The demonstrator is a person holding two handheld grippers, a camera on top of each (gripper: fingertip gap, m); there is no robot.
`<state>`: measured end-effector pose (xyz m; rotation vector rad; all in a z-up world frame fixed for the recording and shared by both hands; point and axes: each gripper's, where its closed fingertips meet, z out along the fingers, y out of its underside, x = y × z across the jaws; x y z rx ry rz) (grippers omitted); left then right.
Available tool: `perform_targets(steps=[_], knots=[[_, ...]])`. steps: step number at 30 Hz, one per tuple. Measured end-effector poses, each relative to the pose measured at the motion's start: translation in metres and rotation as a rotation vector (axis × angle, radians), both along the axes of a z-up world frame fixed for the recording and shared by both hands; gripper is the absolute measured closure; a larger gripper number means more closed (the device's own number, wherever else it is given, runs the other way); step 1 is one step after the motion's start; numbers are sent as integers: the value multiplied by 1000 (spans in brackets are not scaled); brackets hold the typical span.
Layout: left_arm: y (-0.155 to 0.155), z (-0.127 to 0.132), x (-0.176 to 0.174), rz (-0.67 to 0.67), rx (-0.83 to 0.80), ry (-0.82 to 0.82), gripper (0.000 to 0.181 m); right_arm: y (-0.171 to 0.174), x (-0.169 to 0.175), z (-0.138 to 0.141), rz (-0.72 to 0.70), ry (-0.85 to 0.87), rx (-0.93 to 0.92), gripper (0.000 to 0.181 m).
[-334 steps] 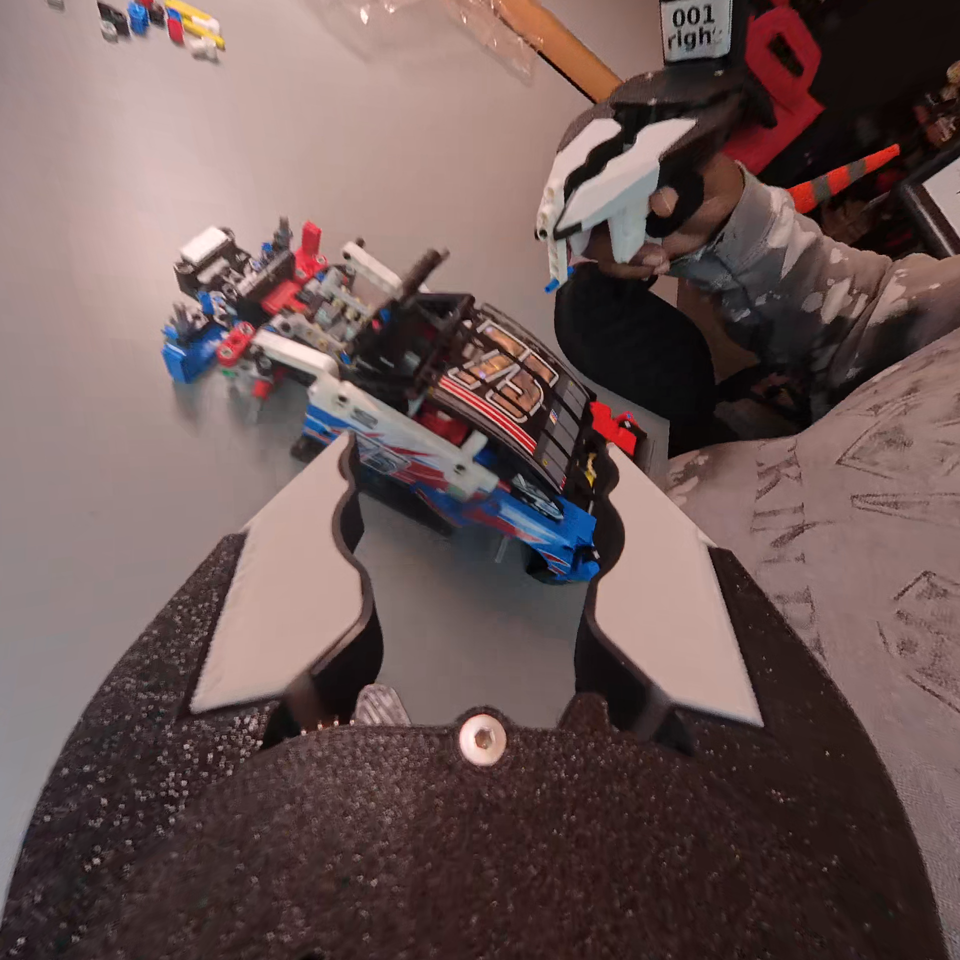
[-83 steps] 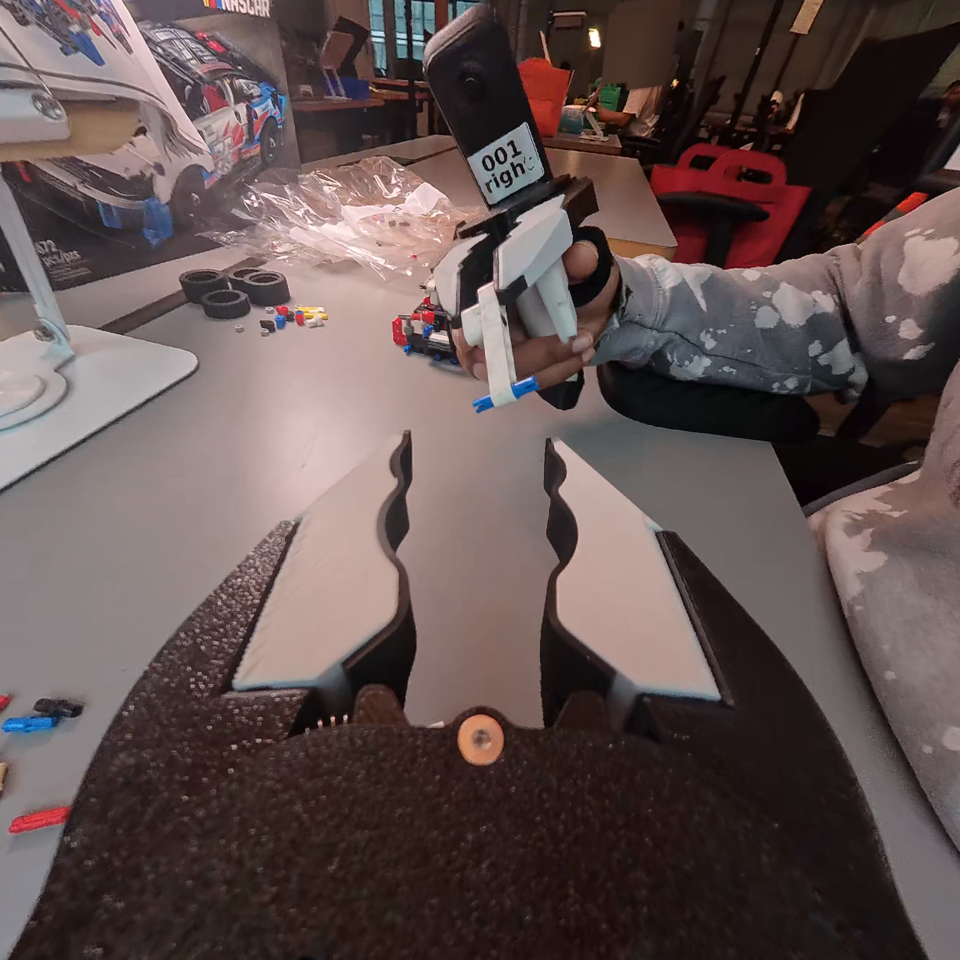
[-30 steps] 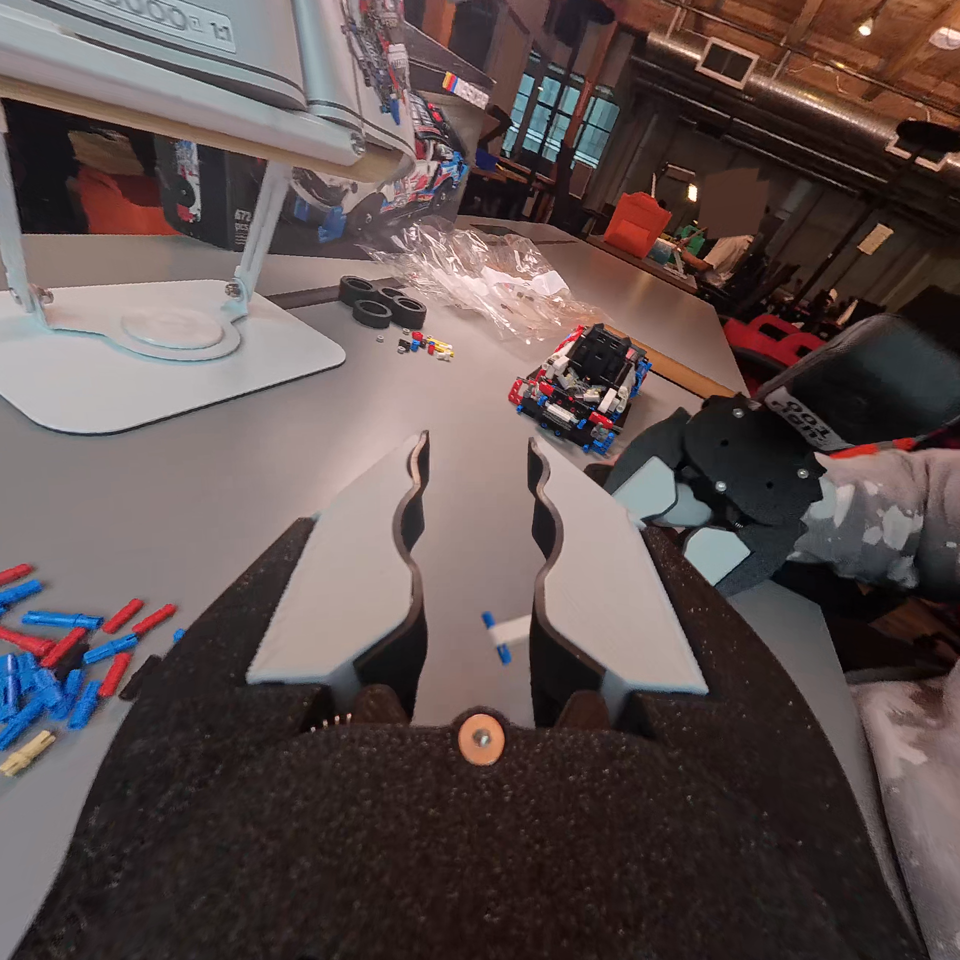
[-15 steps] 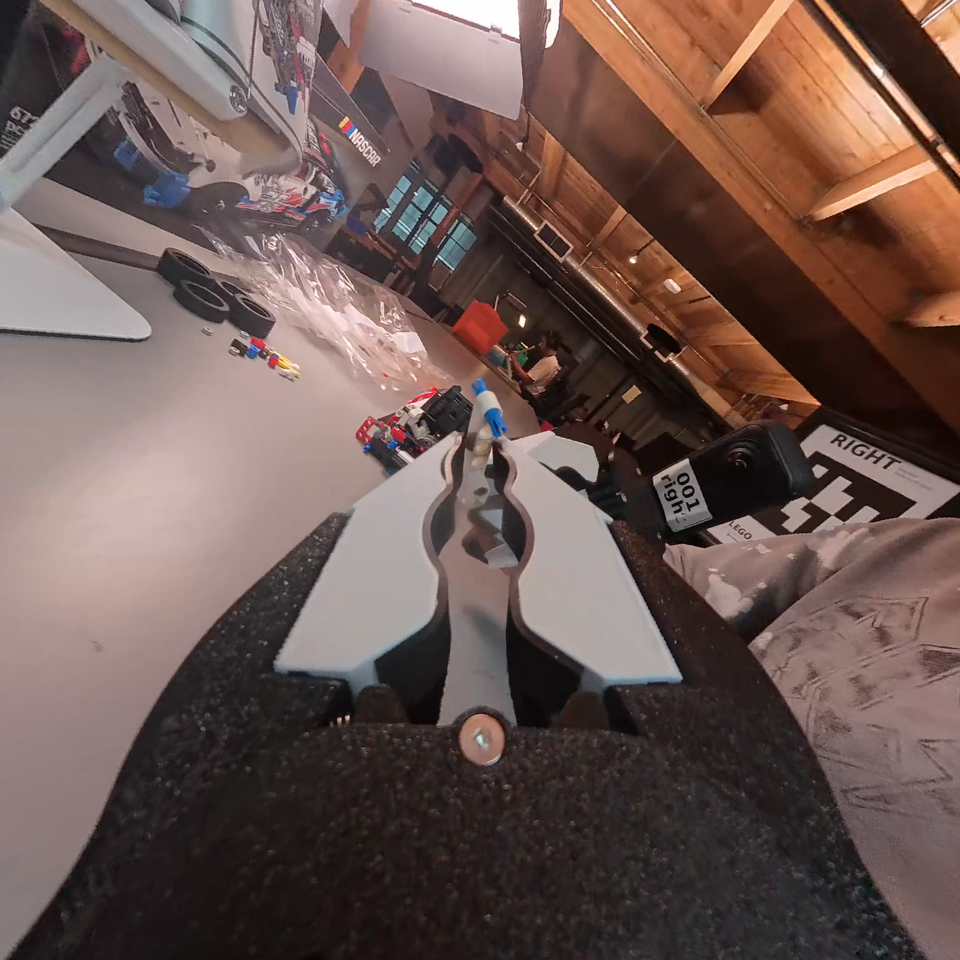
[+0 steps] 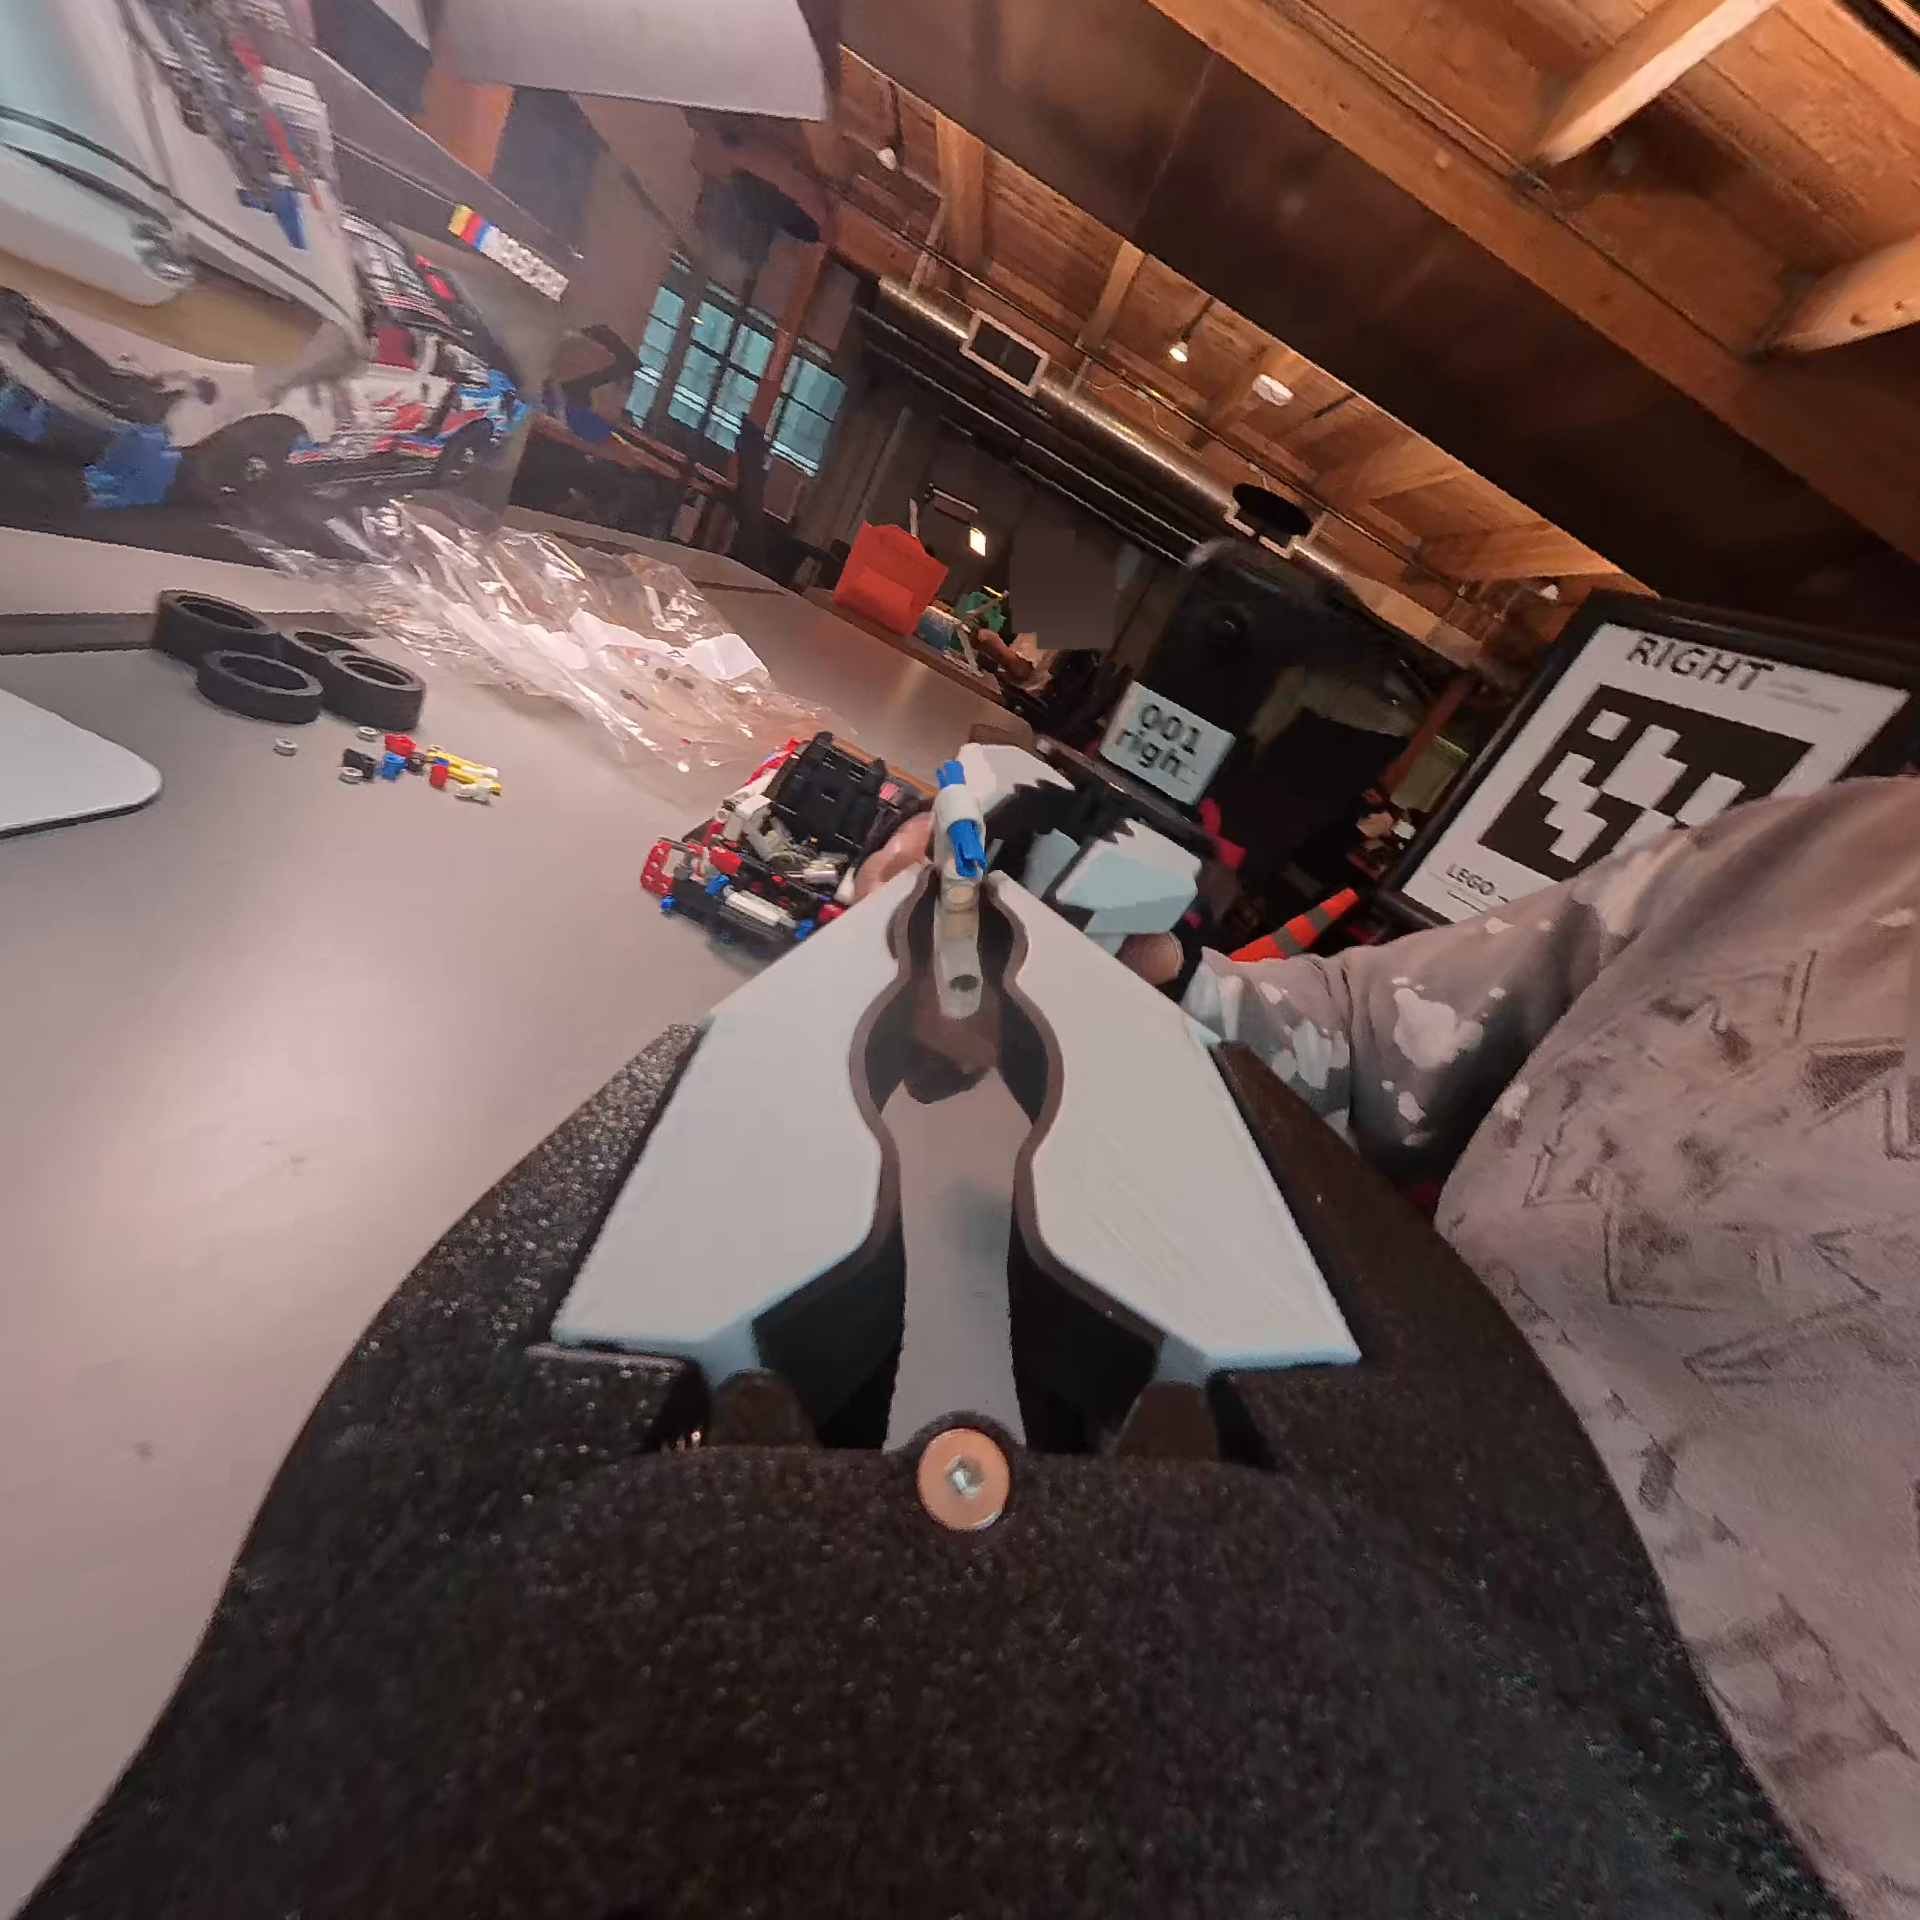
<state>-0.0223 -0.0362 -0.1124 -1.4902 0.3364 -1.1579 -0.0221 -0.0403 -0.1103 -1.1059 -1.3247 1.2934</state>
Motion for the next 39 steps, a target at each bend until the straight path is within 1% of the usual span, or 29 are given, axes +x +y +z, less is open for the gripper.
perform_targets(steps=[2,4,6,8,11,12,17,20,22,28,32,39], knots=[[-11,0,13,-93,21,36,176,-6,7,8,123,10,-133,161],[-21,-2,24,-163,35,88,176,-14,16,13,257,2,-231,162],[-27,-7,32,-211,29,130,176,-20,24,13,335,-19,-248,165],[-32,-12,39,-249,24,161,176,-22,27,6,347,-55,-217,168],[-34,-18,44,-269,9,185,176,-28,28,-3,363,-96,-182,175],[-34,-19,44,-272,5,186,176,-28,28,-4,362,-99,-178,175],[-29,-23,41,-250,-21,194,176,-23,28,-7,348,-108,-175,177],[-24,-22,37,-218,-30,173,168,-19,25,-12,317,-117,-163,177],[-23,-25,37,-205,-28,200,175,-19,24,-14,316,-123,-162,177],[-26,-27,38,-213,-33,226,176,-21,23,-15,321,-120,-163,177],[-26,-33,38,-209,-50,274,176,-21,23,-21,316,-145,-146,176],[-28,-36,39,-222,-68,293,176,-23,24,-24,332,-152,-128,178]])
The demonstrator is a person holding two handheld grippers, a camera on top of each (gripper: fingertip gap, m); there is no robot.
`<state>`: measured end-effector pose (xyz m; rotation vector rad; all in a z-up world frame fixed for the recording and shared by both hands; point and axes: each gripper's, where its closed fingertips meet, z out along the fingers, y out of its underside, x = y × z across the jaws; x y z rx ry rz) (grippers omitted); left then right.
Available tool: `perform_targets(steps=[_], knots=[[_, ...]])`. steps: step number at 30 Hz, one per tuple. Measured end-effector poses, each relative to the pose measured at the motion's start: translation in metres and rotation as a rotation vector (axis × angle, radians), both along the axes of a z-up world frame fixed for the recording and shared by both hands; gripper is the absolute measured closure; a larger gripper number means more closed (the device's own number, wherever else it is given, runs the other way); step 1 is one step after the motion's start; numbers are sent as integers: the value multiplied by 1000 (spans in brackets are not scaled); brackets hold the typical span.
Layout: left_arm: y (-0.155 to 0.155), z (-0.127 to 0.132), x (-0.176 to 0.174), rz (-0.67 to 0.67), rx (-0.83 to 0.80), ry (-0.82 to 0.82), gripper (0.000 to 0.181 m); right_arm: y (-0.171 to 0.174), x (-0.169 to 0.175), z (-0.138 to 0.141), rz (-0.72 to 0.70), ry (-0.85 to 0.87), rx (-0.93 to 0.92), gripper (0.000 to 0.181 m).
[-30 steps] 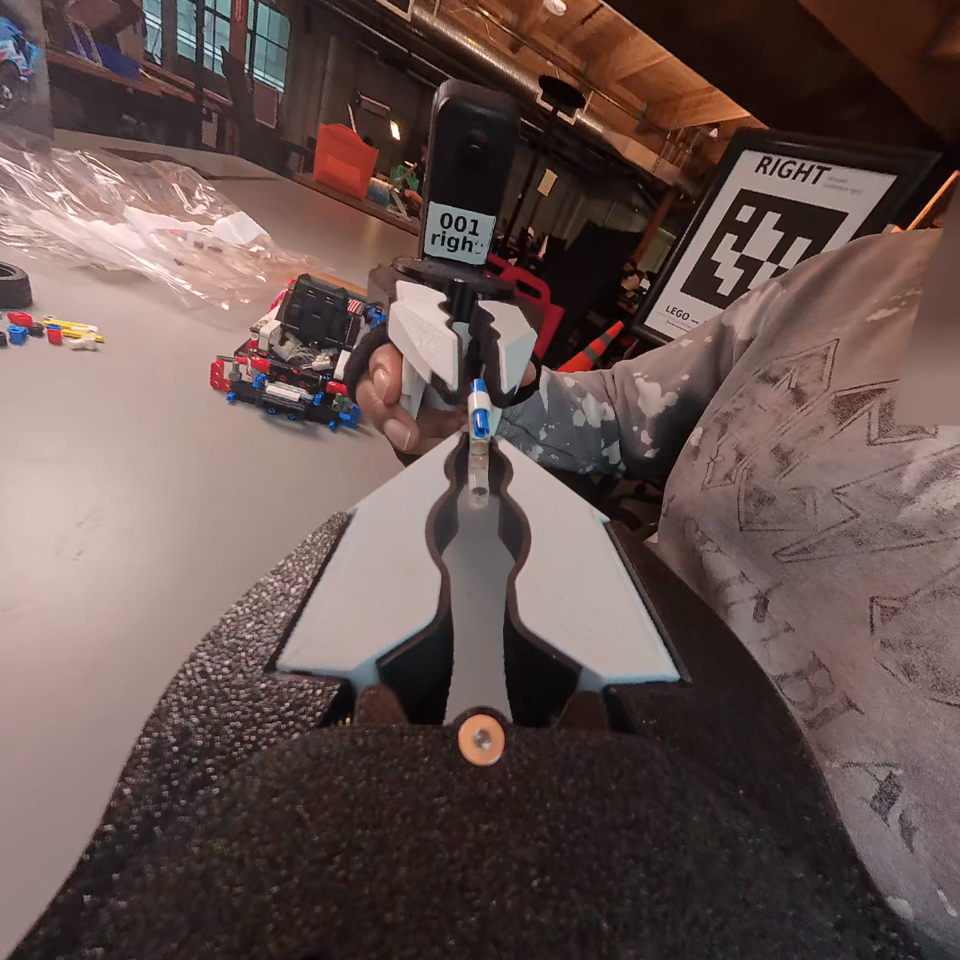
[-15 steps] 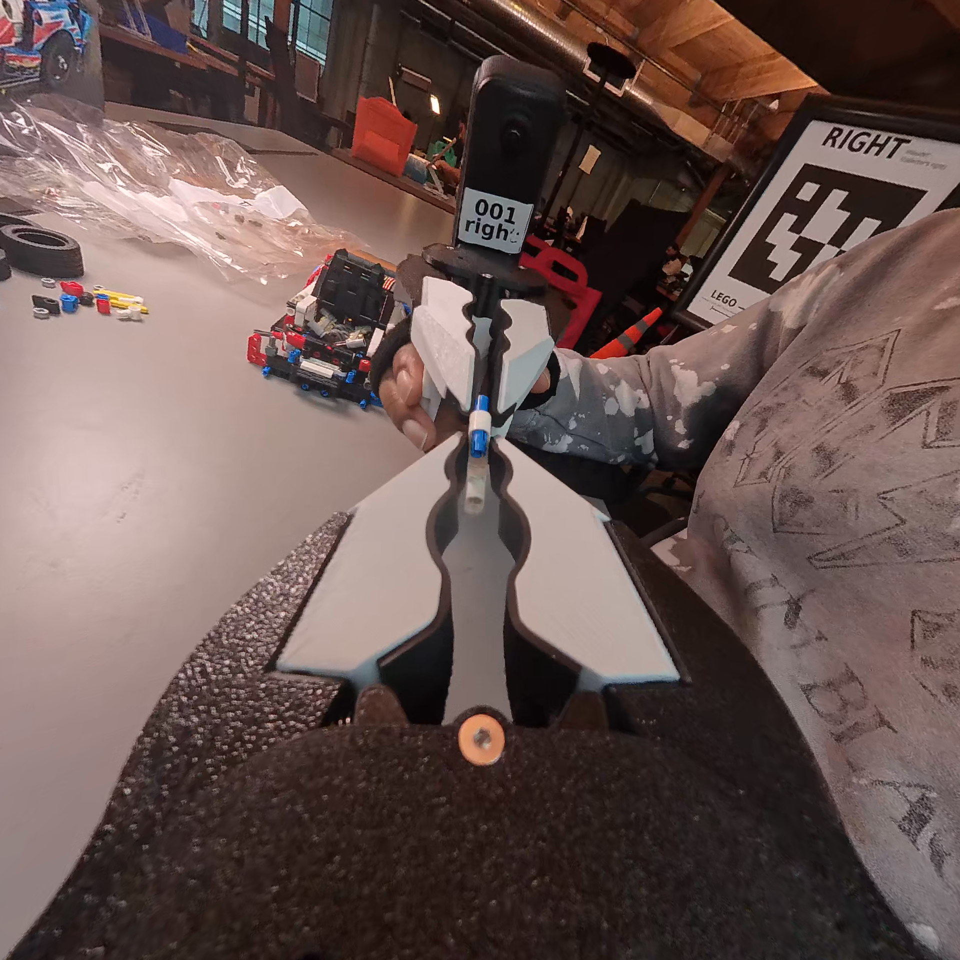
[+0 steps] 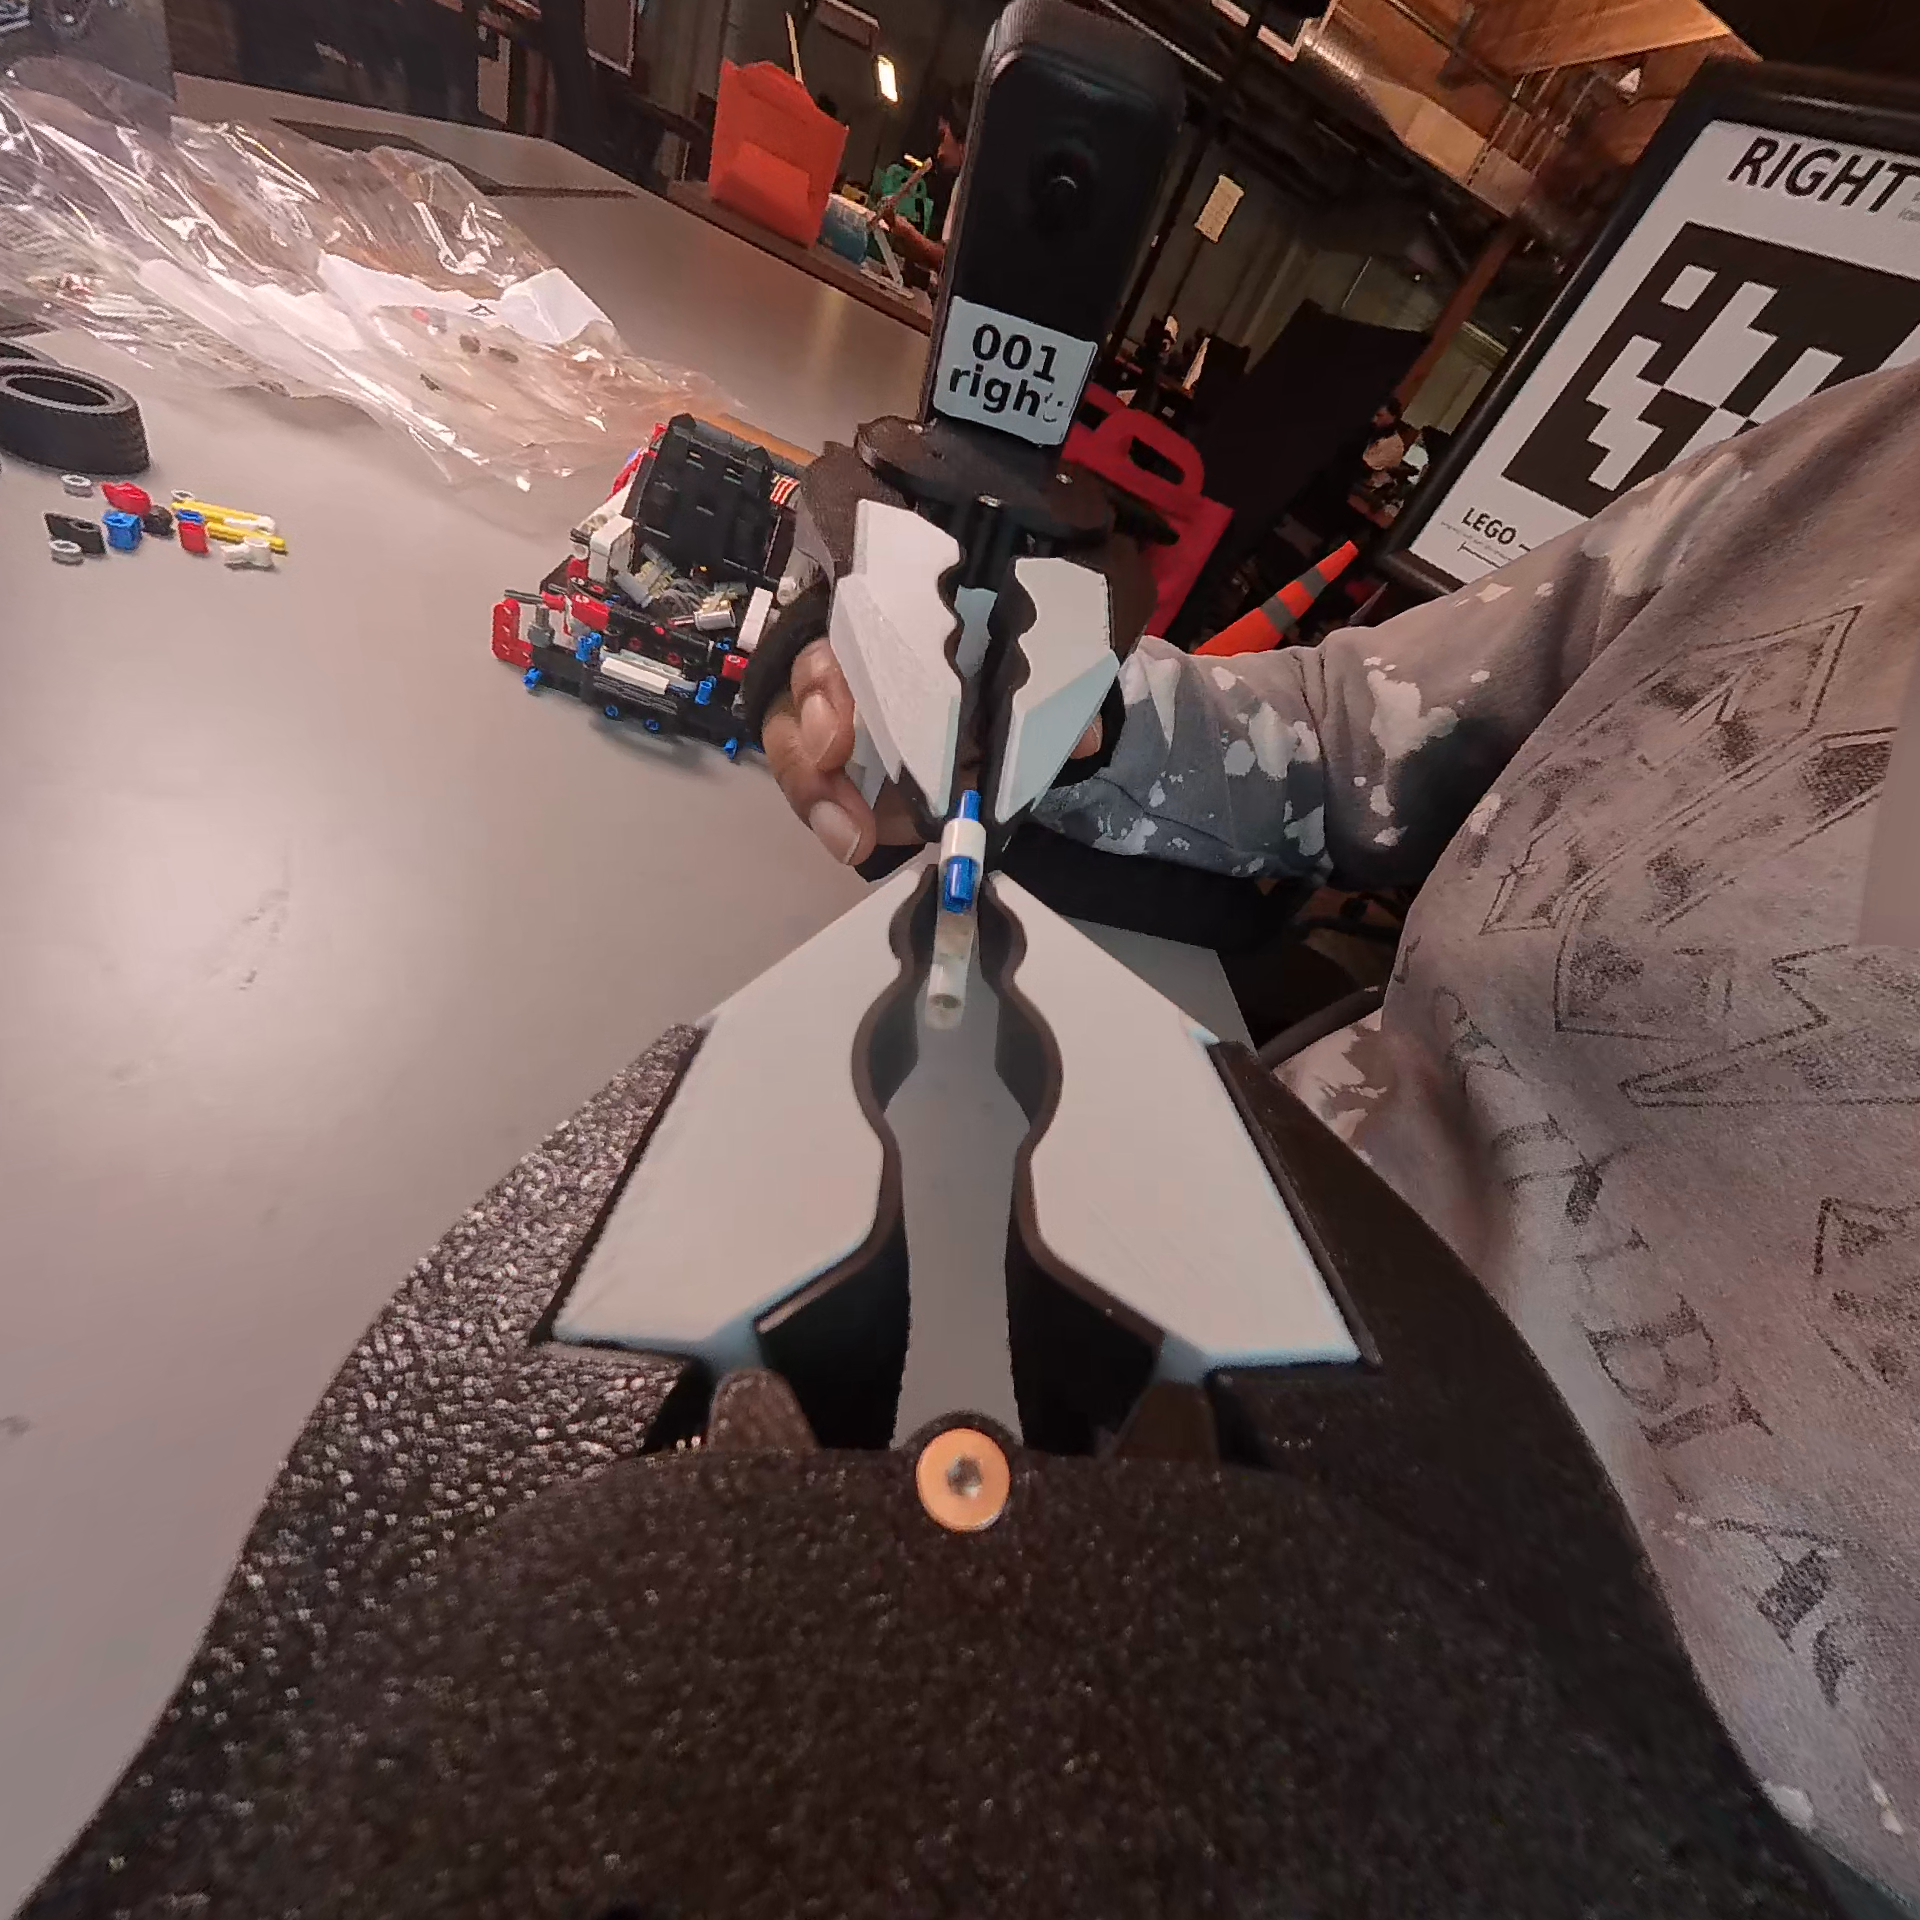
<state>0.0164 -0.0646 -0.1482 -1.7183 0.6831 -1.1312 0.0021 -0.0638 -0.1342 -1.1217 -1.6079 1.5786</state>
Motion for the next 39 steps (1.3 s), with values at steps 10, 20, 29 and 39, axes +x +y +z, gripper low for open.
perform_targets(steps=[10,20,29,39], knots=[[10,43,-13,149,126,-184,179,12,1,30,-46,140,-118,179],[11,93,-86,315,255,-412,179,28,-4,0,-51,57,-306,179],[30,-38,-57,236,-74,239,176,52,-14,-5,-207,10,-216,179],[16,-37,-23,83,-76,196,176,89,-59,-78,-398,-399,143,178]])
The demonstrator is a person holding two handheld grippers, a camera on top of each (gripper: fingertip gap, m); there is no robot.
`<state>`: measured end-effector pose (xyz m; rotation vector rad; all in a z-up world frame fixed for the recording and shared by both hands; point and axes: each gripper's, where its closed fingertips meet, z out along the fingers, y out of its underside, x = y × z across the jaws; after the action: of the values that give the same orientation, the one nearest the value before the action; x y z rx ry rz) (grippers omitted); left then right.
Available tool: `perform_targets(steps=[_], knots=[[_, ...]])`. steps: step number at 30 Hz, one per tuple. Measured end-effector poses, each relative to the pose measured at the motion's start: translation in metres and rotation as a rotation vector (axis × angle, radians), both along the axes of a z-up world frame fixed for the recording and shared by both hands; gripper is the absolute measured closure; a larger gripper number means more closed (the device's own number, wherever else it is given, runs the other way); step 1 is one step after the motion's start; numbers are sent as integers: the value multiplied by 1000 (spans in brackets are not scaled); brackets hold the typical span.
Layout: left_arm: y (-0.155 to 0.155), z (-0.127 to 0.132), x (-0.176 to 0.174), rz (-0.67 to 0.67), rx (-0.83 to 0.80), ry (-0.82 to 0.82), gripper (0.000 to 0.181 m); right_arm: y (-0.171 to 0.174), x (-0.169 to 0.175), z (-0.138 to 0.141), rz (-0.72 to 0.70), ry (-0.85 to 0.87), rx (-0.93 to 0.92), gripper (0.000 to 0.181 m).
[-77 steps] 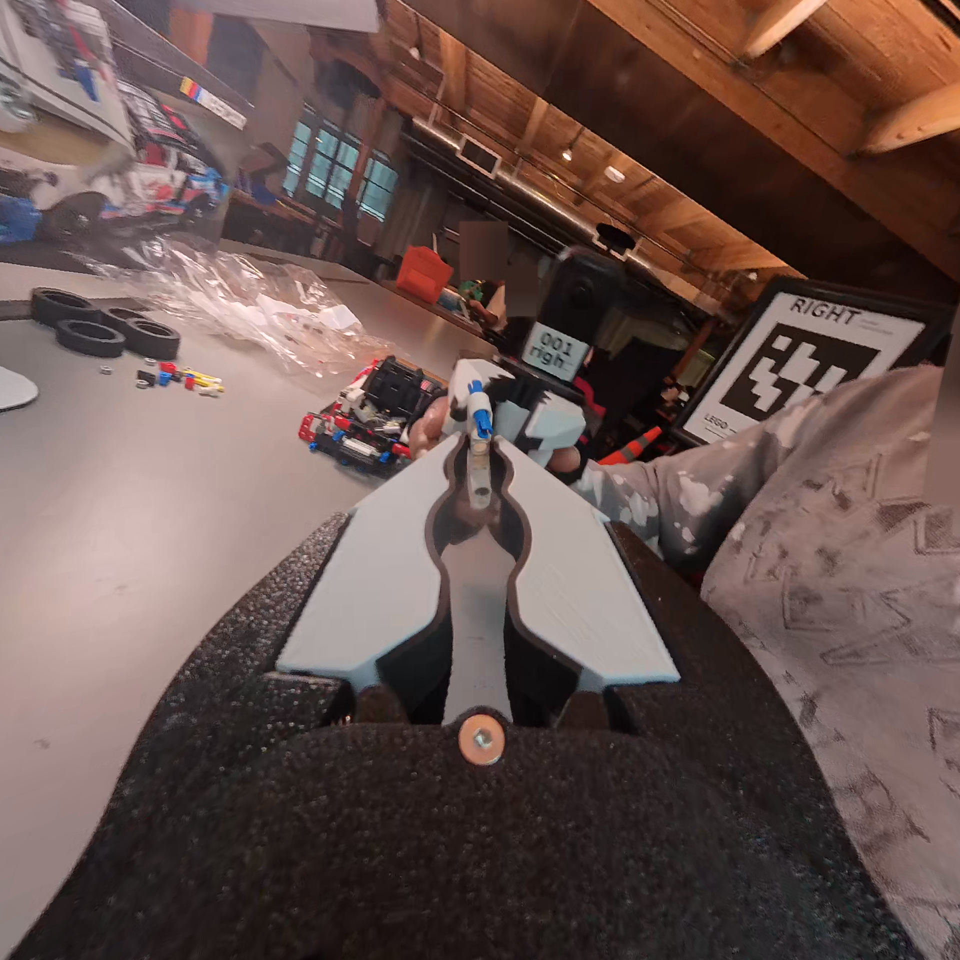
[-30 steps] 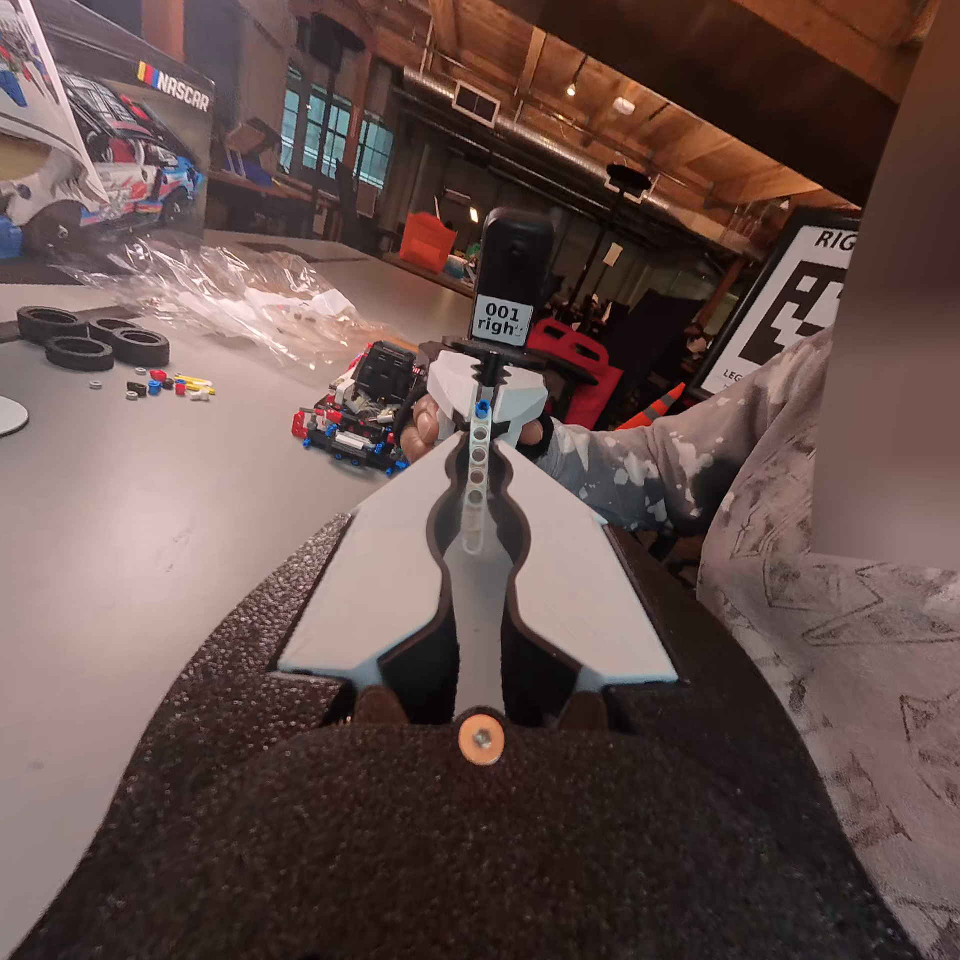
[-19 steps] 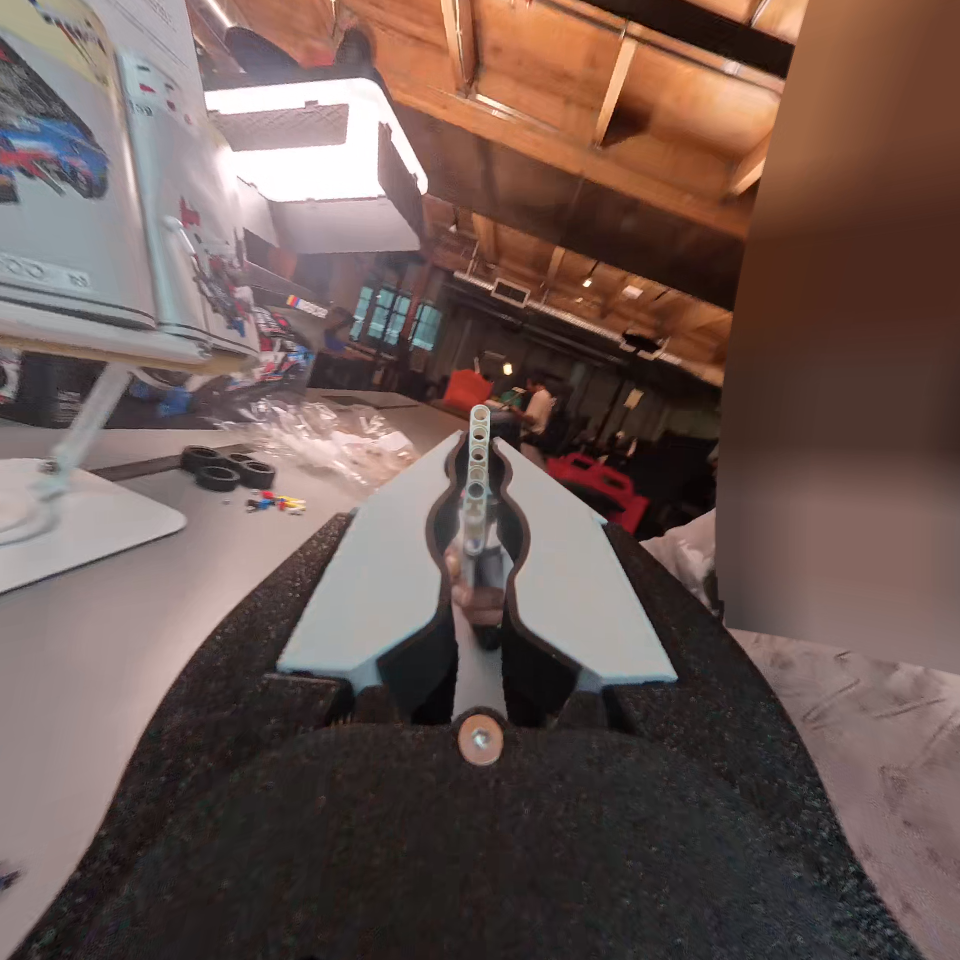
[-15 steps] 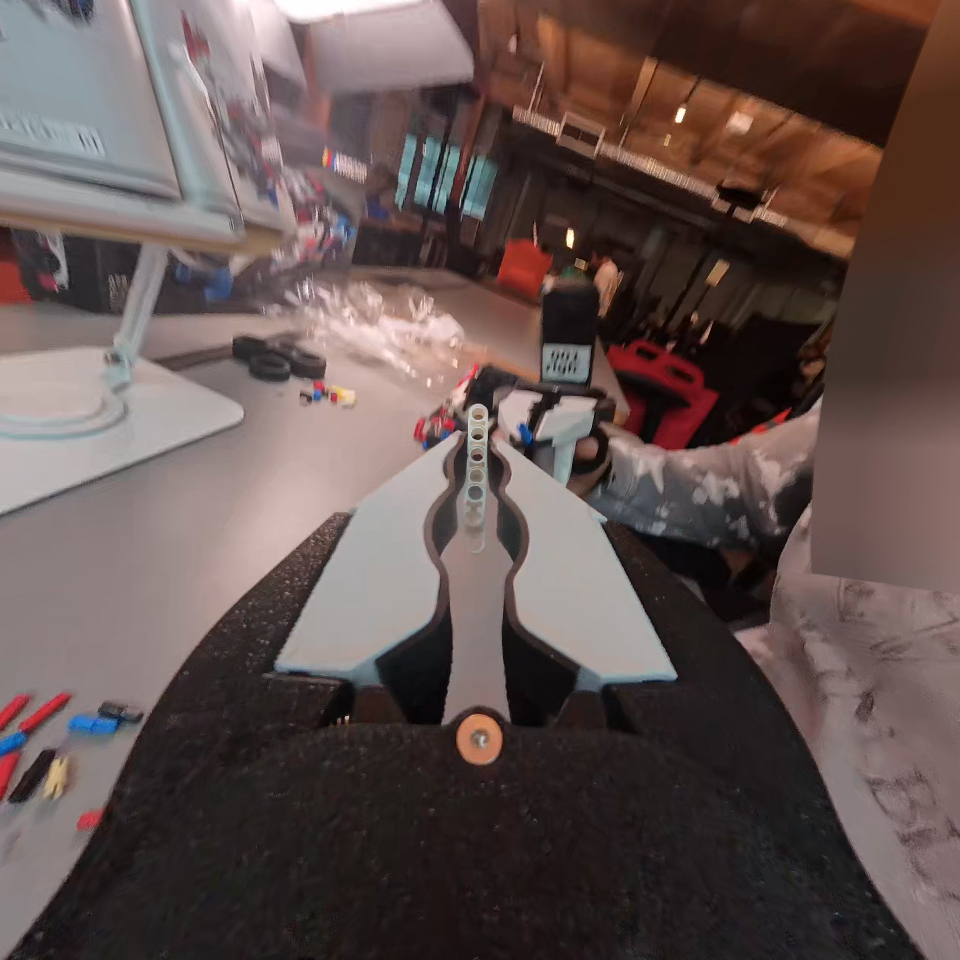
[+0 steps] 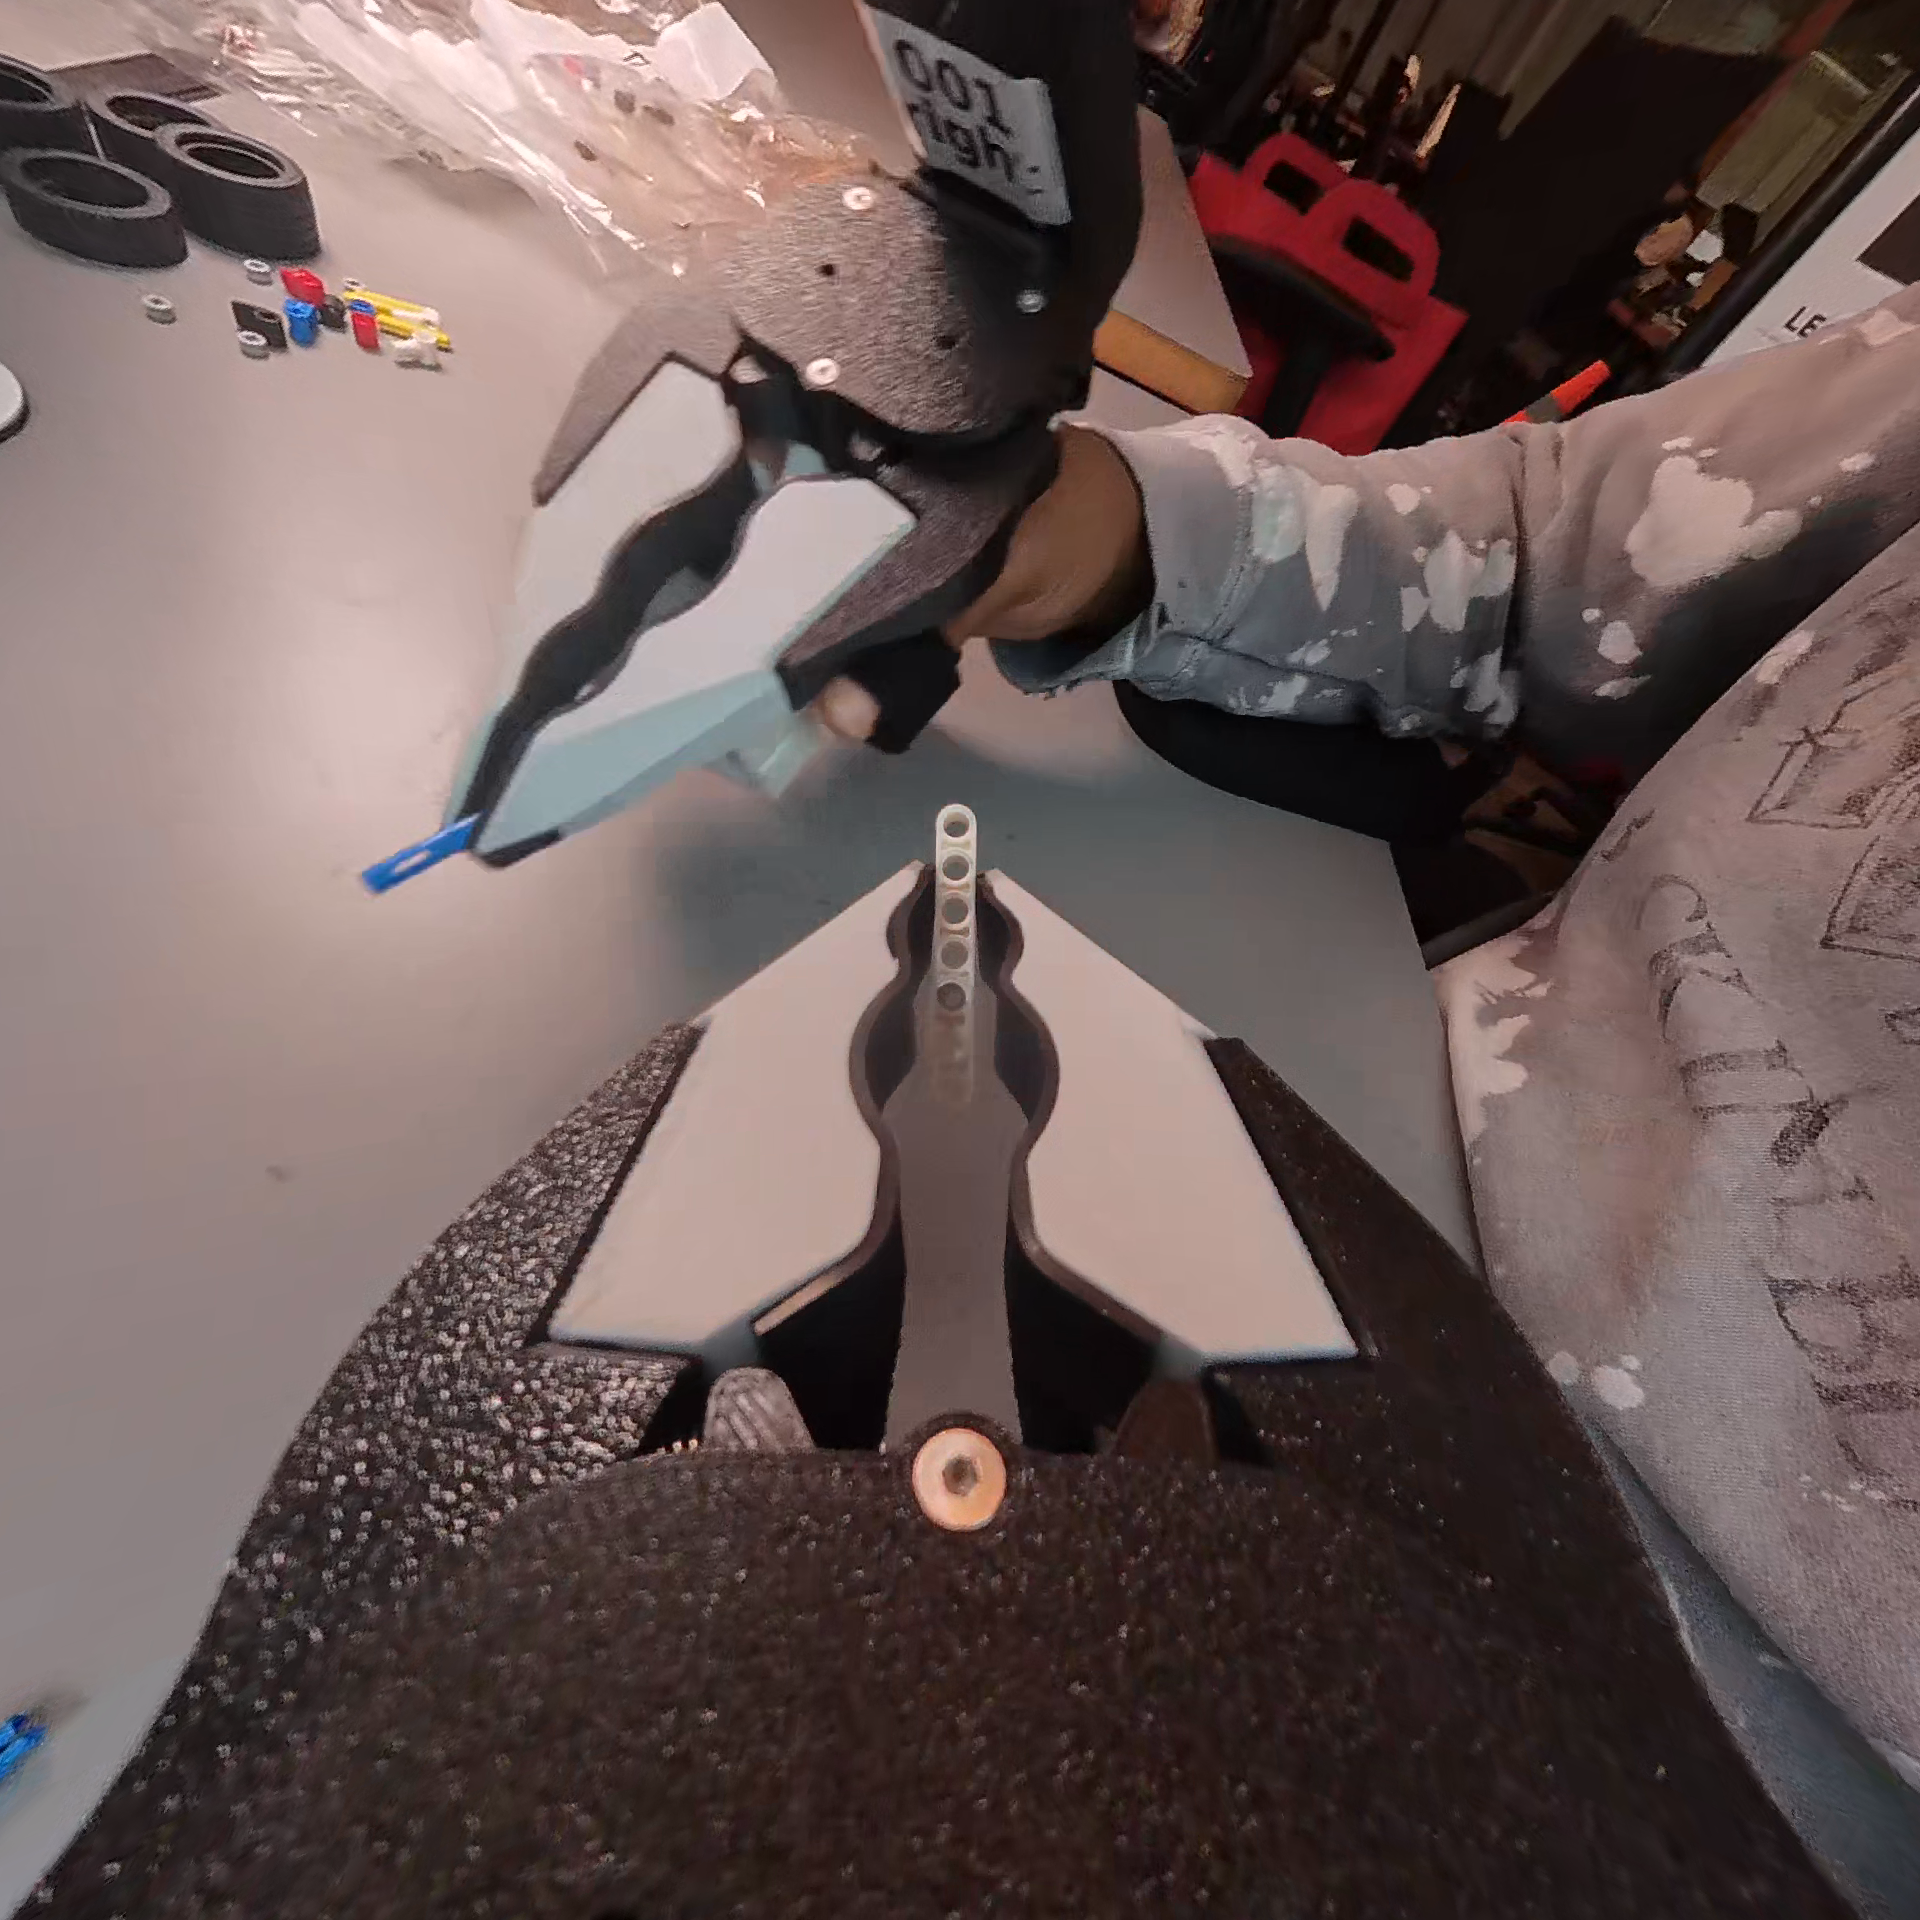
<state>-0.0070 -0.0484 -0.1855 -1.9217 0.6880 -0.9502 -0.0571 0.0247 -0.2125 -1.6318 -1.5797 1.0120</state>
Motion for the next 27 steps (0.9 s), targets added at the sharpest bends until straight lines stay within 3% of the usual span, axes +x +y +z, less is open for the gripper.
perform_targets(steps=[3,11,14,18,23,27], knots=[[-3,-4,3,-19,-4,7,176,0,-33,-18,37,-103,78,178],[-6,-9,10,-56,-21,-3,176,-9,-112,-27,114,-141,196,178],[-6,-8,9,-49,-20,-12,176,-9,-122,-22,110,-113,187,152],[-2,-6,5,-19,-8,-22,175,-7,-106,-2,92,-14,87,148],[4,4,-2,26,10,-84,176,-14,-52,56,114,246,-241,154],[12,33,-10,91,12,-320,176,-19,5,89,140,394,-441,155]])
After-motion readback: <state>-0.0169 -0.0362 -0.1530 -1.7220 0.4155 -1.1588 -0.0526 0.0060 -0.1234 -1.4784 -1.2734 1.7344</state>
